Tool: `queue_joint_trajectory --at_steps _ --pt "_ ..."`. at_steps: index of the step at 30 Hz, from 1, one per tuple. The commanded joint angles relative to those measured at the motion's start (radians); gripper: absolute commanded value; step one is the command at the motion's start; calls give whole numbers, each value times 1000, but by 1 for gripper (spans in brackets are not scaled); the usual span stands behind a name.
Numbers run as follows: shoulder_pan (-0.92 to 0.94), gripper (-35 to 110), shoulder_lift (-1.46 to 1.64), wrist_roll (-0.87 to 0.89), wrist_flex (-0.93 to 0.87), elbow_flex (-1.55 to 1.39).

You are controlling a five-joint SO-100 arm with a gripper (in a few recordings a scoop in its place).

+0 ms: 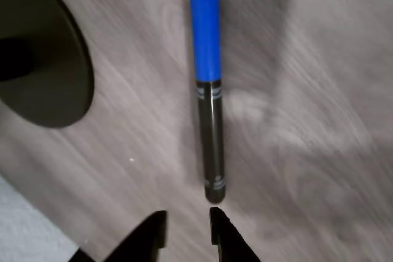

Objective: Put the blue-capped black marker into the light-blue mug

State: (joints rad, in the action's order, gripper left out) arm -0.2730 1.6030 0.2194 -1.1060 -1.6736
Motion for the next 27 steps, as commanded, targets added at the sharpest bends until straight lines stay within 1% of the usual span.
queue_joint_trajectory --at_steps 1,9,15,27 --pt "0 14 -48 9 23 43" --pt "-44 14 -170 9 34 43" --pt "-69 14 -233 5 81 51" --pt "-158 15 -388 3 40 241"
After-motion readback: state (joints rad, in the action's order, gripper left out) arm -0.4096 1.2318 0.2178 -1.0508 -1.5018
